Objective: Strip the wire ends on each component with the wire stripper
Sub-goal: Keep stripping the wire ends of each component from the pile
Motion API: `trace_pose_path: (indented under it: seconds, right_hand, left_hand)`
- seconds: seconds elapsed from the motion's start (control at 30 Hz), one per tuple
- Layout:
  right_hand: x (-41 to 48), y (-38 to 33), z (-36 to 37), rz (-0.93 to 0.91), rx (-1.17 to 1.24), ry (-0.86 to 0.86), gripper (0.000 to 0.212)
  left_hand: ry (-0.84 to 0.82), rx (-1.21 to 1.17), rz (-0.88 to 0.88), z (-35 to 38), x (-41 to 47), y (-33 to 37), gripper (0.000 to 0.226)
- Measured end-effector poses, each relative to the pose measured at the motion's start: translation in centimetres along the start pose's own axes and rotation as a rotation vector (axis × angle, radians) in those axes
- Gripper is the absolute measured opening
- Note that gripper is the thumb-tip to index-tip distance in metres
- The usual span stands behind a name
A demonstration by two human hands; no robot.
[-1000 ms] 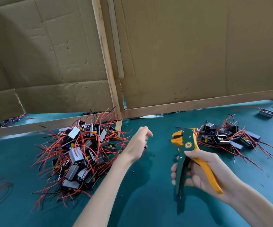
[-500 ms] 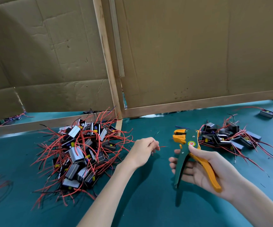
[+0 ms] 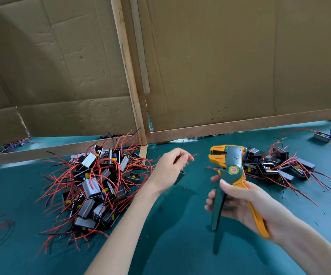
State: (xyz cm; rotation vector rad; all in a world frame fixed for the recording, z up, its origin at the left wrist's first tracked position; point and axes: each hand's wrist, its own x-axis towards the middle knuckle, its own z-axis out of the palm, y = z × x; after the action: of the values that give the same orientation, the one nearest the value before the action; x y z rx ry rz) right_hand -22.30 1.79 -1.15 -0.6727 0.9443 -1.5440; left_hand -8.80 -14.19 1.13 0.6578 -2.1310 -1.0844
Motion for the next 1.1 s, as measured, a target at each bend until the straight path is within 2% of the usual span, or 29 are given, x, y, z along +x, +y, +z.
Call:
trace_pose_path:
  seconds: [0.13, 0.27, 0.57, 0.8, 1.1]
  right_hand:
    - [-0.6, 0.0, 0.7, -0.054, -0.078, -0.046, 0.037]
    - [-1.1, 0.0, 1.3, -0.052, -0.133, -0.101, 0.056]
    - [-1.3, -0.3, 1.3, -0.052, -0.215, -0.188, 0.048]
    - [-1.5, -0.3, 1.6, -0.055, -0.243, -0.173, 0.049]
    - [-1.9, 0.0, 1.9, -0.021, -0.328, -0.066, 0.054]
  left_hand:
    - [-0.022, -0.116, 0.068, -1.2, -0.2, 2.2, 0.019]
    - [-0.070, -0.191, 0.078, -1.9, -0.3, 3.4, 0.011]
    - [-0.177, -0.154, 0.033, -2.4, -0.8, 4.7, 0.013]
    - [-0.207, -0.143, 0.014, -2.9, -1.1, 5.2, 0.013]
    - [-0.237, -0.131, 0.000, -3.4, -1.3, 5.5, 0.014]
